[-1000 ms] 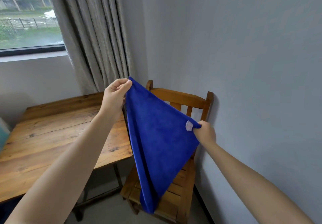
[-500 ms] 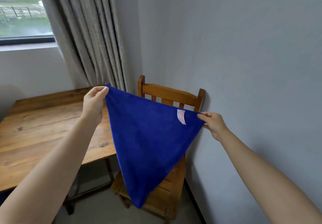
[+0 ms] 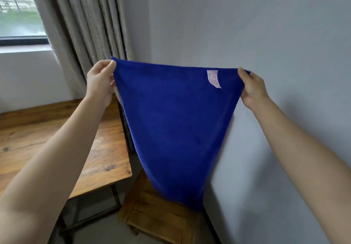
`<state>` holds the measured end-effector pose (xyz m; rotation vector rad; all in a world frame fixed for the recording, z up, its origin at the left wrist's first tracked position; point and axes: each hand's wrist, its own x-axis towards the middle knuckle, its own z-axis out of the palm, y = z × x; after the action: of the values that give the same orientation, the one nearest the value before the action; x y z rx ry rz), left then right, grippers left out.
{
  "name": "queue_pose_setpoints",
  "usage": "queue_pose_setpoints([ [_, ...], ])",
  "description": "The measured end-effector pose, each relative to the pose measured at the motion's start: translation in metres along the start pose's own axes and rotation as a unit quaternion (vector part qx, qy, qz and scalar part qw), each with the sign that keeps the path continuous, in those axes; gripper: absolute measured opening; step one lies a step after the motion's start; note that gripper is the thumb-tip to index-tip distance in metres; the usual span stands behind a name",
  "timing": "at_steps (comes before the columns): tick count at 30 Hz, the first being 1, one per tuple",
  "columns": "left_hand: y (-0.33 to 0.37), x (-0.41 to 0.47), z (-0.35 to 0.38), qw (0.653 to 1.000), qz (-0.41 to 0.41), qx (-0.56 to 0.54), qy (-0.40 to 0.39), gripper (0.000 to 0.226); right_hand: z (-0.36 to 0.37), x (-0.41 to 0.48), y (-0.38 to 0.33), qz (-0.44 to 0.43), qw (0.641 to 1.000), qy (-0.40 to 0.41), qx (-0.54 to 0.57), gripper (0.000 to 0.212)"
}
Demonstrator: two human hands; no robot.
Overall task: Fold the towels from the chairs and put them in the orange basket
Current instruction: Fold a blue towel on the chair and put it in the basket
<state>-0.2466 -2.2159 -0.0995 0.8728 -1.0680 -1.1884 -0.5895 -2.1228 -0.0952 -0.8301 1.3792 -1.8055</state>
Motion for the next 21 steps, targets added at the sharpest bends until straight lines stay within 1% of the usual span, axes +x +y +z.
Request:
queue_pose_setpoints([
  [3,0.004,0.007,0.003,0.999,0.012,-0.03,-0.009,0.02,0.004,0.006,-0.01,-0.021,1.0,0.006,-0.011,0.011],
  [6,0.004,0.003,-0.001,0.999,0.015,-0.044,-0.023,0.022,0.001,0.0,-0.012,-0.023,1.0,0.007,-0.02,0.012],
  [9,0.002,-0.014,-0.009,0.999,0.013,-0.042,-0.031,0.026,-0.005,-0.014,-0.006,-0.007,1.0,0.003,-0.024,0.012],
  [11,-0.002,-0.035,-0.016,0.998,0.011,-0.05,-0.022,0.025,-0.012,-0.028,0.002,0.011,1.0,-0.003,-0.024,0.013],
  [17,-0.037,-0.114,-0.049,0.999,-0.044,-0.026,0.002,0.032,-0.046,-0.077,0.047,0.07,0.996,-0.024,-0.059,0.012],
  [19,-0.056,-0.145,-0.058,0.997,-0.073,-0.015,0.001,0.037,-0.058,-0.096,0.062,0.092,0.991,-0.018,-0.094,0.012],
  [21,-0.075,-0.172,-0.065,0.994,-0.11,-0.013,0.022,0.039,-0.069,-0.113,0.078,0.113,0.985,-0.012,-0.13,0.012],
])
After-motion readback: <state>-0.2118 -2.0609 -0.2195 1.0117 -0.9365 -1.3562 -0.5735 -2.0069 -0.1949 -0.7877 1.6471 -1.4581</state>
